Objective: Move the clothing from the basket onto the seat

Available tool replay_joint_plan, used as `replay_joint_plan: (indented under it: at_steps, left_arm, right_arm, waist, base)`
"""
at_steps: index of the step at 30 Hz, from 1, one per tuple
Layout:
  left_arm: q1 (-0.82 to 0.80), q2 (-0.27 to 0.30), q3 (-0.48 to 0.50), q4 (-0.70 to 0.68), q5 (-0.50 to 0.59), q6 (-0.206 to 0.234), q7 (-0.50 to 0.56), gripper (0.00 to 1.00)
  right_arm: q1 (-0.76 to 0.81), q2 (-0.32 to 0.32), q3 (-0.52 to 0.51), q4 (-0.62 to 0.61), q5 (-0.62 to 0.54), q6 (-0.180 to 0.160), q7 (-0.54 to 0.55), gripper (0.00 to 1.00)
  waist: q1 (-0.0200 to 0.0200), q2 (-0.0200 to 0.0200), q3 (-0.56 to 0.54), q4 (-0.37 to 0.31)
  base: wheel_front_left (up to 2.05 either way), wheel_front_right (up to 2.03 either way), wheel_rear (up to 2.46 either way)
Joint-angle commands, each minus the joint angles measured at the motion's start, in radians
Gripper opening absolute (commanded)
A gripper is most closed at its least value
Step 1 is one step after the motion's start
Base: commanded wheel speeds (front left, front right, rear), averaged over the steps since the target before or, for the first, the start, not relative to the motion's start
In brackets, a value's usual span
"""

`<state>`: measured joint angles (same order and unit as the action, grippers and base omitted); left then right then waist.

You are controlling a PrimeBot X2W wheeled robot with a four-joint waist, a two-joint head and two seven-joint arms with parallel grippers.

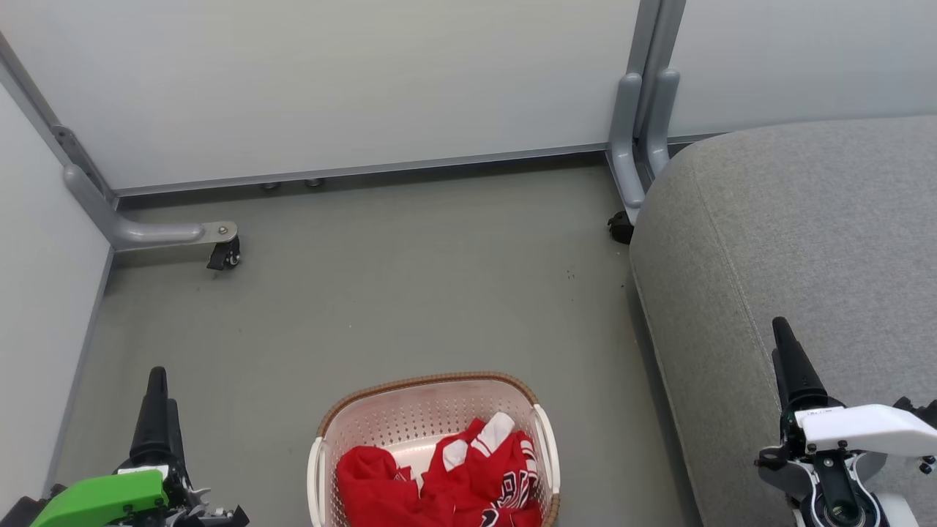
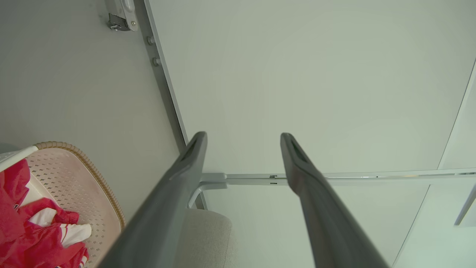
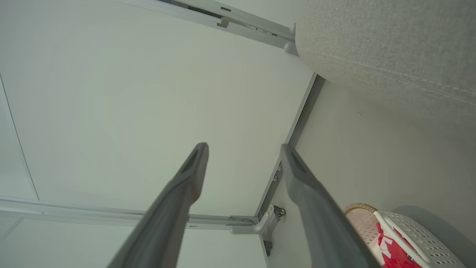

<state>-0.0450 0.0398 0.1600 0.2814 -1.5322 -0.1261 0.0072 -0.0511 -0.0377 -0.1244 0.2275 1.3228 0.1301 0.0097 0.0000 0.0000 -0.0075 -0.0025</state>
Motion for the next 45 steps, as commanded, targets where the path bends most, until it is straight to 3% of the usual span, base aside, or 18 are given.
replay_joint_plan:
  at_steps: [1, 3, 10, 23, 35, 45]
  left_arm:
    - [-0.013, 0.005, 0.006, -0.021, 0.02, -0.002, -0.006, 1.0]
    - [-0.013, 0.006, 0.017, -0.043, 0.057, -0.002, -0.02, 1.0]
    - [-0.017, 0.006, 0.059, -0.097, 0.153, -0.002, -0.046, 1.0]
    - [0.007, 0.008, 0.029, -0.221, 0.441, -0.002, -0.089, 1.0]
    - [0.049, 0.009, -0.174, -0.284, 0.795, 0.106, -0.126, 1.0]
    - [0.055, 0.01, -0.28, -0.26, 0.992, 0.18, -0.154, 1.0]
  right_arm:
    - [-0.024, -0.006, -0.004, -0.027, -0.037, 0.0, -0.009, 1.0]
    - [-0.027, -0.007, 0.0, -0.063, -0.158, 0.0, -0.022, 1.0]
    - [-0.035, -0.031, 0.055, -0.142, -0.411, 0.0, -0.049, 1.0]
    - [-0.039, -0.059, 0.114, -0.212, -0.701, 0.0, -0.091, 1.0]
    - [-0.021, -0.064, 0.17, -0.201, -0.902, 0.001, -0.129, 1.0]
    - [-0.01, -0.063, 0.209, -0.189, -1.038, 0.001, -0.156, 1.0]
  waist:
    - [0.0, 0.0, 0.0, 0.0]
    - [0.0, 0.0, 0.001, 0.002]
    - [0.0, 0.0, 0.003, 0.005]
    - [0.0, 0.0, 0.003, 0.011]
    - [0.0, 0.0, 0.0, 0.011]
    - [0.0, 0.0, -0.001, 0.012]
  base:
    - [0.0, 0.0, 0.0]
    - [0.0, 0.0, 0.0]
    - [0.0, 0.0, 0.0]
    - [0.0, 0.0, 0.0]
    - [0.0, 0.0, 0.0]
    - [0.0, 0.0, 0.0]
